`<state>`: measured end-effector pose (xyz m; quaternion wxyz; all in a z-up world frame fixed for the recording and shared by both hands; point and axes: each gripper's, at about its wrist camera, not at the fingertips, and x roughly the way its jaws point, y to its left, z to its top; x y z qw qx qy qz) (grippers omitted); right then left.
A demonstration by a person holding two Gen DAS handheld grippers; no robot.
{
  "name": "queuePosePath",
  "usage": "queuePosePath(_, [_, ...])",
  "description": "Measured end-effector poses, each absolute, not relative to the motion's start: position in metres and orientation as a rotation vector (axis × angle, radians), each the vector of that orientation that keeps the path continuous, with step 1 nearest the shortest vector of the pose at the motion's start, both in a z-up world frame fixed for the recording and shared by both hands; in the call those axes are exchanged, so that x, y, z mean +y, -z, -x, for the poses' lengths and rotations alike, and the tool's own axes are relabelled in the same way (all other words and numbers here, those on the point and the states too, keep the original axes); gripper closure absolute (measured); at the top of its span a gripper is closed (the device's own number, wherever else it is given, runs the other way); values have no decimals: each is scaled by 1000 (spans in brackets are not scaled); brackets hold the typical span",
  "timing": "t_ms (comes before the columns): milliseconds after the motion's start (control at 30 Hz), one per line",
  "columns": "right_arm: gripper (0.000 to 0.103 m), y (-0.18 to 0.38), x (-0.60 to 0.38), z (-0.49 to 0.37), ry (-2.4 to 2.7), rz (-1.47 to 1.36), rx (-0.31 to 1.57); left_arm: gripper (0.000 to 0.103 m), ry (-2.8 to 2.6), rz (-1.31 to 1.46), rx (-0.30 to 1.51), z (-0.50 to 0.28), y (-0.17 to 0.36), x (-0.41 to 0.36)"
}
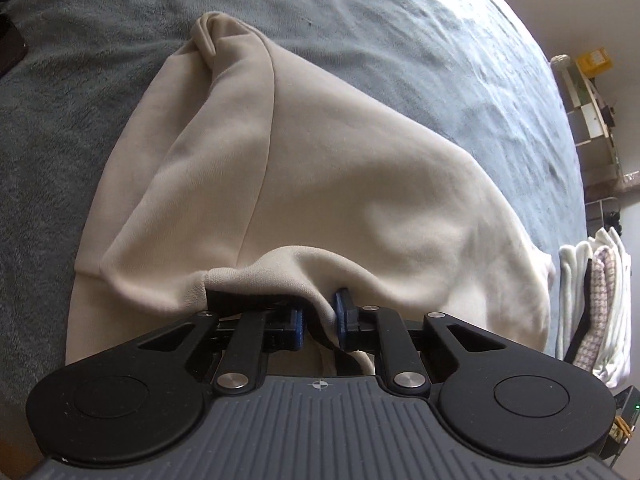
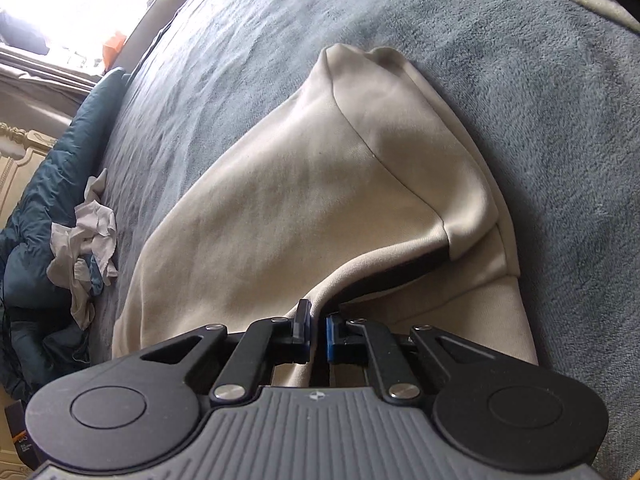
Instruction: Fold clothes
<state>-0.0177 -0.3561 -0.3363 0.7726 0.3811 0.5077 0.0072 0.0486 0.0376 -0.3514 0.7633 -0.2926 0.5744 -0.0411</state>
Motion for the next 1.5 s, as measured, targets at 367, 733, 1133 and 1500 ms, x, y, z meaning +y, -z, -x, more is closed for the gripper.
queuePosePath(367, [95, 338, -357, 9, -34, -823, 1082, 90, 97, 617, 1219, -54, 351, 46])
queuePosePath(733, [95, 344, -357, 15, -46, -775, 1079, 82, 111, 593, 1241, -37, 355, 53])
queuePosePath(1133, [62, 290, -349, 66, 15, -548, 1095, 60, 190, 353, 1295, -13, 320, 53])
queuePosePath(1500, [80, 285, -254, 84, -305, -58, 1072, 60, 504, 59, 1147, 8, 307, -33])
